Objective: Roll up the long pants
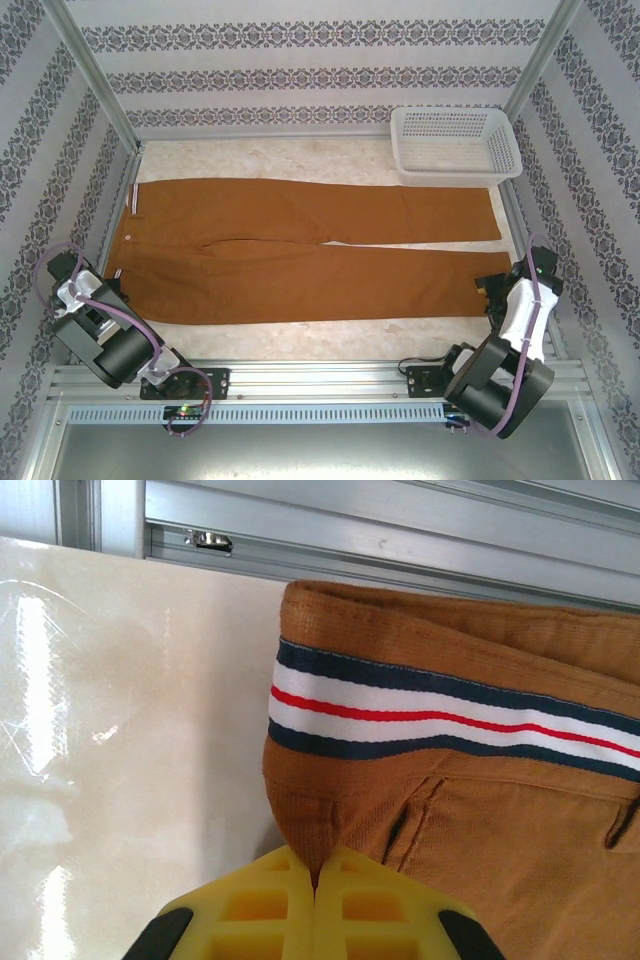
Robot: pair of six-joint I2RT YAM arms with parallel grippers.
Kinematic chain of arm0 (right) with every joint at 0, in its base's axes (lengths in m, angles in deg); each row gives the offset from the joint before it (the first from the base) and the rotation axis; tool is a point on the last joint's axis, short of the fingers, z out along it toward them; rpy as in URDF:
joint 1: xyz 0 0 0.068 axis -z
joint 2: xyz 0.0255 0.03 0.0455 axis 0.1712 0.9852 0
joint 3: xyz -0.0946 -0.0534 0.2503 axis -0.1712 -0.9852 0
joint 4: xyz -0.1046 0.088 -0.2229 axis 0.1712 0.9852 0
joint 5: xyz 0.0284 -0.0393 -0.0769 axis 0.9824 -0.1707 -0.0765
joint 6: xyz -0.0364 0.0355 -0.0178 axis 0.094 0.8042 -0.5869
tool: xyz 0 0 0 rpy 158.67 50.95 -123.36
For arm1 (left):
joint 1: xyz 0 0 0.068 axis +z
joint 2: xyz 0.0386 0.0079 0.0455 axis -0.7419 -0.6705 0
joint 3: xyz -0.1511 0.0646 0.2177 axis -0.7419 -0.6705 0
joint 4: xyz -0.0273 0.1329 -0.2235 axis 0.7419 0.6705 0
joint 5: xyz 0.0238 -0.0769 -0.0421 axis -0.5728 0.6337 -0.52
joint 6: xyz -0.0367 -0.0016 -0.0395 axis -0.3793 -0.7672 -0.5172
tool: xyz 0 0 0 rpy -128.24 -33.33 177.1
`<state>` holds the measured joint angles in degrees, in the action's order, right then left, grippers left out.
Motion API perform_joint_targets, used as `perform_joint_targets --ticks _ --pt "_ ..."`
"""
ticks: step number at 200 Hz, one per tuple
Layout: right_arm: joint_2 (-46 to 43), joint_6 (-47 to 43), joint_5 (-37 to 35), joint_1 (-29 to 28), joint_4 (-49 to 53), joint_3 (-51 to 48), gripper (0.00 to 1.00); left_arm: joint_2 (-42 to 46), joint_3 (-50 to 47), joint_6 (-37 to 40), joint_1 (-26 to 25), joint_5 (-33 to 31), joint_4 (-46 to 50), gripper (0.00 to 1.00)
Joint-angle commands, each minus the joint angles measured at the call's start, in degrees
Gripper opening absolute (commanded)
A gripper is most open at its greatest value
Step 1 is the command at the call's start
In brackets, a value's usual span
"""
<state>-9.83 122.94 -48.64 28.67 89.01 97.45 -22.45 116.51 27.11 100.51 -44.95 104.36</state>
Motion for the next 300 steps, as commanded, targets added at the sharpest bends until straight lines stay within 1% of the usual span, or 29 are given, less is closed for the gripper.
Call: perform_joint_targets --ticks 1,30,37,51,82,100,116,126,140,169,213,224,253,268,272,287,295,300 --pt "2.6 -0.8 1.0 0.5 -2.1 -2.2 0.93 0.5 1.6 -1.1 0.4 2.5 0.7 0.00" --pt "3.2 -0.8 -0.6 0.5 -5.6 -3.7 0.84 1.3 2.1 -0.9 0.4 2.4 1.6 0.00" --pt "3.3 -0.9 -1.0 0.5 -6.0 -3.8 0.84 1.5 2.3 -0.8 0.5 2.2 2.0 0.00" --pt "3.6 -1.3 -1.7 0.6 -7.0 -4.0 0.80 2.0 2.5 -0.8 0.5 2.1 2.3 0.00" --pt "5.6 -2.0 -2.7 0.7 -9.0 -4.3 0.76 2.6 2.6 -0.9 0.4 2.0 2.6 0.00" --pt "6.9 -2.1 -2.9 0.8 -9.8 -4.6 0.77 2.7 2.7 -0.8 0.5 2.0 2.9 0.00" --pt "7.6 -2.4 -3.0 0.8 -10.2 -5.2 0.82 2.7 2.9 -0.7 0.4 2.0 3.2 0.00" --pt "7.8 -2.5 -3.8 0.8 -10.7 -5.5 0.83 2.9 2.9 -0.8 0.5 2.0 3.2 0.00" --pt "7.6 -2.8 -5.0 0.7 -11.6 -5.9 0.81 3.1 2.7 -0.9 0.5 2.0 3.1 0.00" --pt "6.9 -3.1 -6.7 0.9 -13.9 -6.3 0.73 3.3 2.8 -0.7 0.5 2.0 3.3 0.01" --pt "9.4 -3.7 -7.1 0.9 -16.0 -5.4 0.72 3.3 3.2 -0.6 0.5 1.8 3.6 0.01" --pt "10.1 -4.0 -7.1 0.9 -16.0 -5.1 0.69 3.3 3.3 -0.5 0.4 1.8 3.7 0.01" --pt "10.7 -4.8 -7.7 0.9 -16.0 -4.9 0.69 3.5 3.5 -0.5 0.4 1.4 4.2 0.02" --pt "10.7 -5.4 -7.5 0.9 -16.8 -5.3 0.62 3.8 3.3 -0.6 0.5 1.5 4.2 0.03" --pt "10.7 -5.5 -7.6 0.8 -17.0 -5.3 0.58 3.9 3.3 -0.5 0.5 1.5 4.3 0.03" --pt "10.9 -5.9 -7.6 0.8 -18.0 -5.6 0.35 3.9 3.5 -0.3 0.5 1.5 4.5 0.03" --pt "11.2 -6.0 -7.9 0.8 -18.4 -5.6 0.29 4.0 3.7 -0.2 0.4 1.6 4.8 0.03" --pt "11.3 -6.0 -8.0 0.8 -18.6 -5.7 0.19 4.0 3.8 -0.1 0.5 1.7 4.8 0.03"
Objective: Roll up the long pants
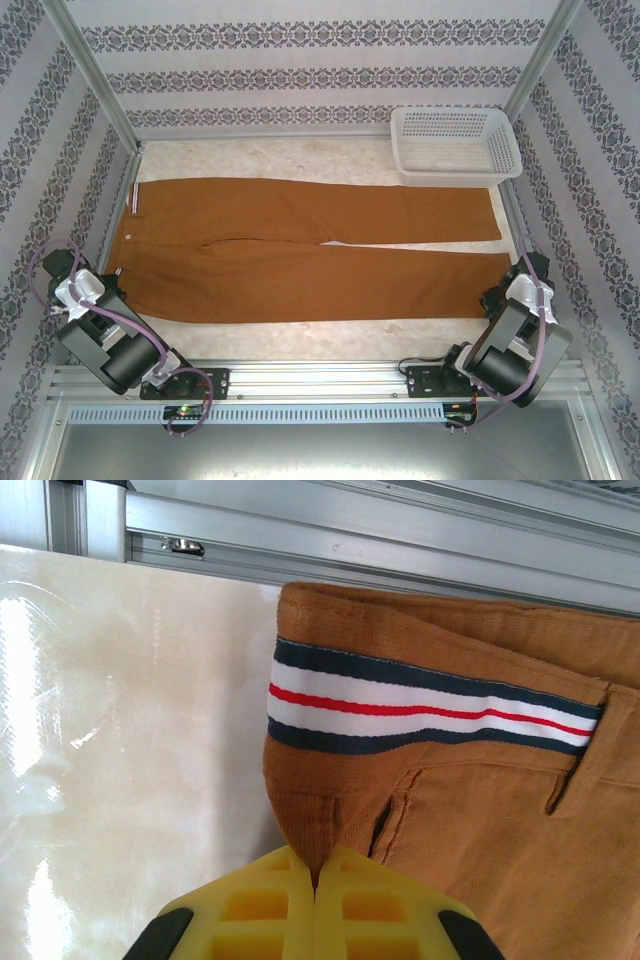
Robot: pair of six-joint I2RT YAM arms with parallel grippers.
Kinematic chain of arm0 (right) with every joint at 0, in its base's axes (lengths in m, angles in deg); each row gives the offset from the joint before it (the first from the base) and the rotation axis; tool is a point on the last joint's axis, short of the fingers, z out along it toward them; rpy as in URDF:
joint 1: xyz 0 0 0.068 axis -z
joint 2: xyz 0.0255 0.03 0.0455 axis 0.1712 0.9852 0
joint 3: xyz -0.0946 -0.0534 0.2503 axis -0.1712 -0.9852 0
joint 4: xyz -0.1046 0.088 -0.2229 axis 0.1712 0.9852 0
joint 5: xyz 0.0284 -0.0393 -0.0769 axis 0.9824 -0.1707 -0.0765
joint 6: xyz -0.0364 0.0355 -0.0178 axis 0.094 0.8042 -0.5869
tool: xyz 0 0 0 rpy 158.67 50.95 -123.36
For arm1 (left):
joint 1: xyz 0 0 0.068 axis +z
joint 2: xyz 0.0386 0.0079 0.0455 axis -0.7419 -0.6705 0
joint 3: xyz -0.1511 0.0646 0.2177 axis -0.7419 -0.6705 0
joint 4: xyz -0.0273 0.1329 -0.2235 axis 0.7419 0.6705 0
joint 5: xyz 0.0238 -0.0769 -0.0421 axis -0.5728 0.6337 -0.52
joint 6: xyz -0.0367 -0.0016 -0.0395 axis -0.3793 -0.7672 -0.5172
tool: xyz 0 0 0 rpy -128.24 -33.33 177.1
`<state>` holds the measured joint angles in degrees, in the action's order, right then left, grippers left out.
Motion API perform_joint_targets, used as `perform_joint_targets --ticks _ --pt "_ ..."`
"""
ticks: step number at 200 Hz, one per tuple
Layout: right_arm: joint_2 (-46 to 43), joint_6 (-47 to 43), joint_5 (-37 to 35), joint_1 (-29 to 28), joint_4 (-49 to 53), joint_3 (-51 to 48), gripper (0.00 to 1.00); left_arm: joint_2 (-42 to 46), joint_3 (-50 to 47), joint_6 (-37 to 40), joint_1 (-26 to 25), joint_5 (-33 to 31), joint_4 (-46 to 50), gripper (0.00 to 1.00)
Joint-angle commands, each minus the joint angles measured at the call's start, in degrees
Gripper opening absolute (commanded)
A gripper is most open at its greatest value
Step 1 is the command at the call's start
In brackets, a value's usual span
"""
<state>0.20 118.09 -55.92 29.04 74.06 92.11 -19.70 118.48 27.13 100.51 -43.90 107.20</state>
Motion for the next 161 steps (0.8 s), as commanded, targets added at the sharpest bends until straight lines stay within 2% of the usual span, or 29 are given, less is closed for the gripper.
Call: perform_joint_targets --ticks 1,9,36,63,120,161 --pt "1.3 -1.2 -0.7 0.5 -3.7 -0.4 0.16 1.2 1.8 -0.1 0.5 0.6 2.0 0.03" --pt "1.5 -1.4 -0.7 0.5 -4.0 -0.4 0.00 1.2 2.0 0.2 0.4 0.7 2.2 0.03" --pt "1.5 -2.3 0.2 0.5 -3.0 0.6 0.00 1.6 3.1 0.6 0.5 0.6 3.2 0.03" --pt "-2.5 -4.0 1.0 0.5 -0.1 2.8 0.00 2.8 3.8 0.1 0.4 0.6 4.2 0.03" --pt "-5.9 -9.2 2.3 0.0 10.6 15.4 0.00 3.9 5.3 -1.0 0.5 1.0 6.2 0.01" --pt "-5.7 -6.6 4.5 -2.1 9.5 18.0 0.00 3.5 5.9 -2.7 0.0 4.8 4.4 0.00"
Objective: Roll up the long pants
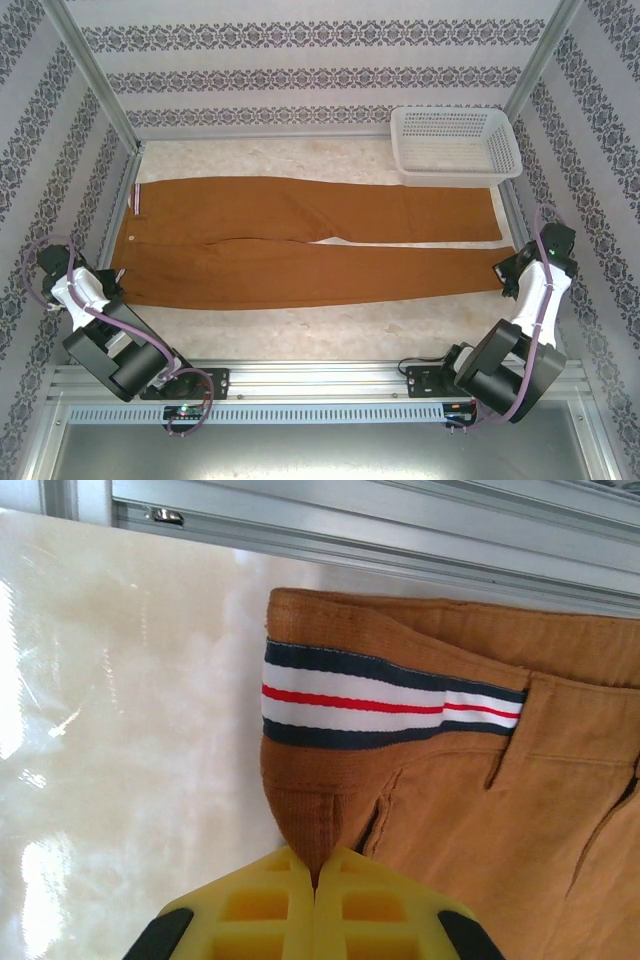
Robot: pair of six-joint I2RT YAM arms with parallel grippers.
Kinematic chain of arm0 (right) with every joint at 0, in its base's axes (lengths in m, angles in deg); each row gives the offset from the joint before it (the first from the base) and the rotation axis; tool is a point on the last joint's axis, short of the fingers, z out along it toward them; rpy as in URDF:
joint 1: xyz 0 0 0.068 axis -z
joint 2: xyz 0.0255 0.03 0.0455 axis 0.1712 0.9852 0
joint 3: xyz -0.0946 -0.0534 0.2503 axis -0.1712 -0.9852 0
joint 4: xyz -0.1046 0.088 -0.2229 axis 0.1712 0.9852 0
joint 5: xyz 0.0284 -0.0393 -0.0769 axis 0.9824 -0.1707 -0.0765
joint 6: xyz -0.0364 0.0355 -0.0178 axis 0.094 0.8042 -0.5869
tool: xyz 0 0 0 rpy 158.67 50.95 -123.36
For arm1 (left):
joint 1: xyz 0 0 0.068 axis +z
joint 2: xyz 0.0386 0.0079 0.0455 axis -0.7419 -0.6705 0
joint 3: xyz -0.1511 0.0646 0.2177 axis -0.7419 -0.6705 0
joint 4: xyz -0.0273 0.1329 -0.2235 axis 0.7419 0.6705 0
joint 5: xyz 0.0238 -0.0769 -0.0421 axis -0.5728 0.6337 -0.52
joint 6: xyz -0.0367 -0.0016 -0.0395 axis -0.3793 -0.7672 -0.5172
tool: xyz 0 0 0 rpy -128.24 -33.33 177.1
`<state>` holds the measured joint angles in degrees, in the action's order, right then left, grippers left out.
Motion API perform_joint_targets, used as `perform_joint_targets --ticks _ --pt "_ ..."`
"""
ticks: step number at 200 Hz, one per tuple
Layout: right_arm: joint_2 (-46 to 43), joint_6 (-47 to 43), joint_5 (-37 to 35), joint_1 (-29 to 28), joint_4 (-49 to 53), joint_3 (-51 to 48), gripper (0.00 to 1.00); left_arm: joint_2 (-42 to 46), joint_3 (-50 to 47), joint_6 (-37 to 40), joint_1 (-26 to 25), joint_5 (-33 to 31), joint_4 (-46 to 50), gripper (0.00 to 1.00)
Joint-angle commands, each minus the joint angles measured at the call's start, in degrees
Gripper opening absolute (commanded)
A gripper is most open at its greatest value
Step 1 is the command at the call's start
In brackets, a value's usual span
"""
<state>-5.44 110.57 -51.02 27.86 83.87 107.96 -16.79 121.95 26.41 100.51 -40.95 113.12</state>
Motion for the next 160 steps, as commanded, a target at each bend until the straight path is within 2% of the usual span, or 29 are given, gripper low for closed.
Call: perform_joint_targets --ticks 1,65,123,160 --pt "0.0 1.0 -0.3 -1.1 -0.4 2.2 0.00 0.5 2.5 -2.0 -0.1 1.9 -1.5 0.00" --pt "6.6 2.7 0.6 -6.8 -2.1 7.9 0.00 -1.3 10.3 0.0 -3.1 2.3 1.0 0.00" --pt "11.9 3.3 0.7 -8.3 -1.2 16.6 0.00 -4.2 16.3 -0.3 -7.7 3.6 0.4 0.00" --pt "16.1 3.3 0.6 -8.4 -0.3 22.0 0.00 -9.2 22.5 -1.5 -11.4 3.5 0.0 0.00"
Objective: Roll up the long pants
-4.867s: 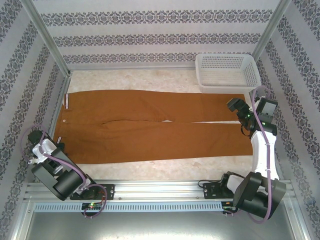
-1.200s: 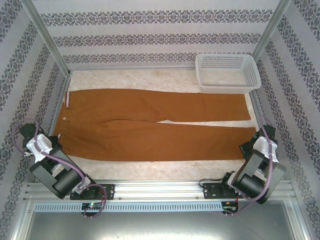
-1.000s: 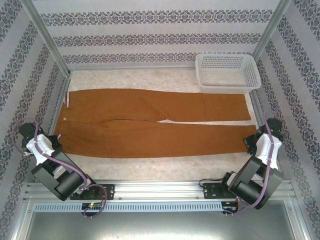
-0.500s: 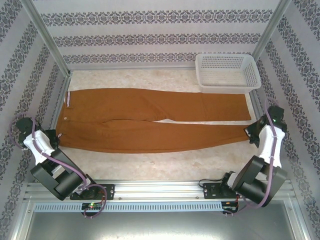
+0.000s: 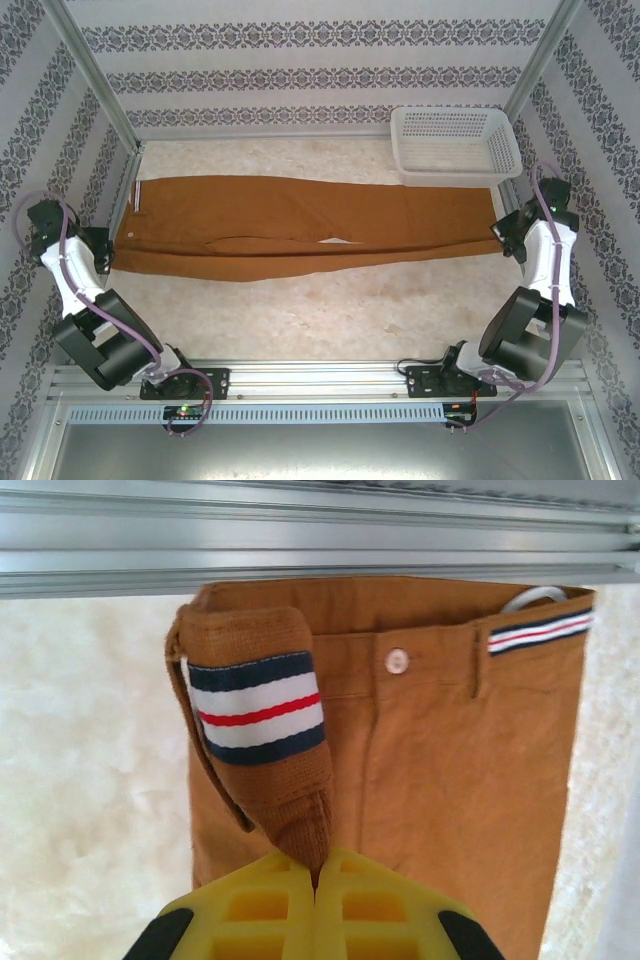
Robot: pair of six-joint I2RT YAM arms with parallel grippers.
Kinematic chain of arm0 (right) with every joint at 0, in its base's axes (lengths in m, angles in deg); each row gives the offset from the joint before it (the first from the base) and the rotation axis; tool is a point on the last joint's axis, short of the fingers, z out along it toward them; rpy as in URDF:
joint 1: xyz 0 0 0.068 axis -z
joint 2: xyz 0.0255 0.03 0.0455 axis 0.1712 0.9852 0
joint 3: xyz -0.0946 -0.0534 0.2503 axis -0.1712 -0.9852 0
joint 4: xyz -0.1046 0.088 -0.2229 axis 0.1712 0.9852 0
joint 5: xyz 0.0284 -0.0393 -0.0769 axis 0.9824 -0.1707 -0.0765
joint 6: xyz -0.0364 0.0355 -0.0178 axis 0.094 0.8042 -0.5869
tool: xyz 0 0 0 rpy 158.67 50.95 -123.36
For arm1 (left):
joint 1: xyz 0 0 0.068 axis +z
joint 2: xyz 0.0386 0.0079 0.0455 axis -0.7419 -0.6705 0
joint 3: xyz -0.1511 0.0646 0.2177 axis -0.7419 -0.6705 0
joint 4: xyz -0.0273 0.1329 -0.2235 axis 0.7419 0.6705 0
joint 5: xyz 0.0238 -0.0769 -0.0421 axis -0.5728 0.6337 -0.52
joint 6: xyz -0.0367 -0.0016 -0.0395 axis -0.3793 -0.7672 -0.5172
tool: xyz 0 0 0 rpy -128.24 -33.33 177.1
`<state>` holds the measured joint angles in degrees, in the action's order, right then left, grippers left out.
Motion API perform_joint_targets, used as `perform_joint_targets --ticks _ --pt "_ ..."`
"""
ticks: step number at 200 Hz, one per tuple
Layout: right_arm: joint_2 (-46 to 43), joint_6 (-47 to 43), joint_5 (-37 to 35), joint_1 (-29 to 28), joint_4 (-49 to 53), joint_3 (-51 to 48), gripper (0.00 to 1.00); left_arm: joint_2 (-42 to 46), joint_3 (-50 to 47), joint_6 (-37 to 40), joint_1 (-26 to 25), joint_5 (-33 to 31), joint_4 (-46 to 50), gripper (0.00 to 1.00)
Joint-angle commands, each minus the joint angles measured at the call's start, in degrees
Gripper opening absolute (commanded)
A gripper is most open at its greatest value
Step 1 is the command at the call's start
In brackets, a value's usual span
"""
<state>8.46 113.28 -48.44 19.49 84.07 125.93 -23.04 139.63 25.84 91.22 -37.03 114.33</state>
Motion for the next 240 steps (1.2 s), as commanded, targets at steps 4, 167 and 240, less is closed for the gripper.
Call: perform_joint_targets --ticks 4,167,240 --pt "2.6 0.6 -2.0 0.0 -0.5 4.4 0.00 -3.7 5.6 -1.1 -2.6 -0.5 -1.2 0.00" --pt "28.8 0.8 -6.6 -6.3 3.0 35.4 0.00 -34.9 42.1 -3.4 -14.9 -7.5 2.0 0.00" --pt "38.8 0.9 -8.6 -9.1 4.5 44.8 0.00 -44.5 54.4 -2.2 -16.4 -7.8 3.7 0.00"
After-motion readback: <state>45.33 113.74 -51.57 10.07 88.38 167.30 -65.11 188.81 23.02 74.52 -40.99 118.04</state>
